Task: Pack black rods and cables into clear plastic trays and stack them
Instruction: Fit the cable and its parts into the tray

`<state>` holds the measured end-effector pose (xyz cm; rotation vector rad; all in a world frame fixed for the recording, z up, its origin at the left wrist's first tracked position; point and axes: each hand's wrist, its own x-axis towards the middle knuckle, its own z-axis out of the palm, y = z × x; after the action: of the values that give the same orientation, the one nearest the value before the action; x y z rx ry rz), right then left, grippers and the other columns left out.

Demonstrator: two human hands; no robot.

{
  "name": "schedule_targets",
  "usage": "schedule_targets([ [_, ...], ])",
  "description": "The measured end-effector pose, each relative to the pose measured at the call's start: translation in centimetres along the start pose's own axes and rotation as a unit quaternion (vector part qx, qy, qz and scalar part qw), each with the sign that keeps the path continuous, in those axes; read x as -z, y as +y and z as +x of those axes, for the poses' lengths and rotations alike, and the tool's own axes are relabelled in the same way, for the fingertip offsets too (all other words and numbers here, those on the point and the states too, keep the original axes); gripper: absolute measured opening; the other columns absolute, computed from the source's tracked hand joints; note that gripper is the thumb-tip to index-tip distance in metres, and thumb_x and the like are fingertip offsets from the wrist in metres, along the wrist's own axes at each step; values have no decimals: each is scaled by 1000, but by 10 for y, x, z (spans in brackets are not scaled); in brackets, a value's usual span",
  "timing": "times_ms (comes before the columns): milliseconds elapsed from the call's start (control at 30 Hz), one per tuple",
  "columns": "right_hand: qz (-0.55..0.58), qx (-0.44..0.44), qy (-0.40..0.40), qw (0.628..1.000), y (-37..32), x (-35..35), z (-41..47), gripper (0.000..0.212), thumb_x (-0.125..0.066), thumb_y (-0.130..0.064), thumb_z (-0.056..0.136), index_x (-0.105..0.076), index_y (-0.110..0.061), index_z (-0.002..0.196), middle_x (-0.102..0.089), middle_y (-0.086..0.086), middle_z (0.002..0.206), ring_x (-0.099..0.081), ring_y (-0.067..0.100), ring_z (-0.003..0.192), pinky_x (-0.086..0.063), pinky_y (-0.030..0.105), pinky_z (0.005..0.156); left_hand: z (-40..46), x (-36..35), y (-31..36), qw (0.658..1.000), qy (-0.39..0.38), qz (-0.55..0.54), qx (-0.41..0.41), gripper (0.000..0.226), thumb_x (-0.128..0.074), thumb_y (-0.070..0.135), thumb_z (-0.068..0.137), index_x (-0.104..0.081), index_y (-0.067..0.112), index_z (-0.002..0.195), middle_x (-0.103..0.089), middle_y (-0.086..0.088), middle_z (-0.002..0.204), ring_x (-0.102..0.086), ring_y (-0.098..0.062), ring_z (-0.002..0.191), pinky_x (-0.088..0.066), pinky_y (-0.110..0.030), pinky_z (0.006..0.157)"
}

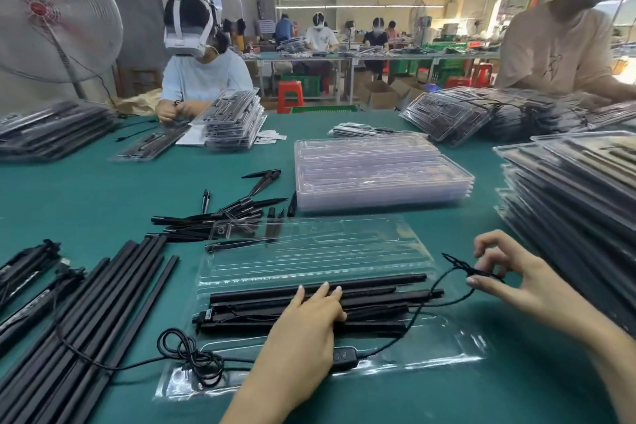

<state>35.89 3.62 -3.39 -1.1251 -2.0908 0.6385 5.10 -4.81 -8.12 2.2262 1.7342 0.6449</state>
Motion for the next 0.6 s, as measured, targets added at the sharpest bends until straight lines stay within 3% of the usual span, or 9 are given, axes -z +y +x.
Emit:
schedule_targets([
  [33,-8,7,-2,1000,-1,-1,1,30,-72,-27,76,-48,-42,88,-62,-3,79,-50,11,72,-37,16,74,-3,-3,3,1000,-10,-10,3,31,-29,21,102,-45,24,128,-28,19,153,1,11,140,14,-16,114],
  [133,-41,24,-13,999,-3,-4,2,32,-73,-13,81,-54,-39,82,-58,-8,77,-50,9,72,-38,18,71,-7,-6,8,998,-61,1,-6,53,-14,56,98,-16,36,146,-7,26,155,21,15,135,21,-22,113],
  [233,-57,32,-22,998,-4,-6,2,30,-72,-8,81,-66,-37,77,-65,-15,81,-54,10,79,-40,19,70,-5,-3,10,993,-109,41,-16,54,0,70,84,14,65,136,20,34,150,32,9,134,27,-34,112],
  [433,-45,39,-30,998,-5,-3,1,33,-68,-3,85,-73,-35,87,-68,-11,82,-54,13,86,-42,22,77,-6,-3,16,989,-122,88,14,37,-11,65,93,10,81,118,25,35,145,34,1,135,32,-55,104],
  [600,-45,38,-21,998,-5,-3,0,41,-63,3,86,-72,-35,96,-64,-12,102,-49,11,107,-34,17,95,-5,-1,15,988,-131,80,29,35,-12,64,94,5,80,119,24,40,144,35,5,133,33,-59,100],
])
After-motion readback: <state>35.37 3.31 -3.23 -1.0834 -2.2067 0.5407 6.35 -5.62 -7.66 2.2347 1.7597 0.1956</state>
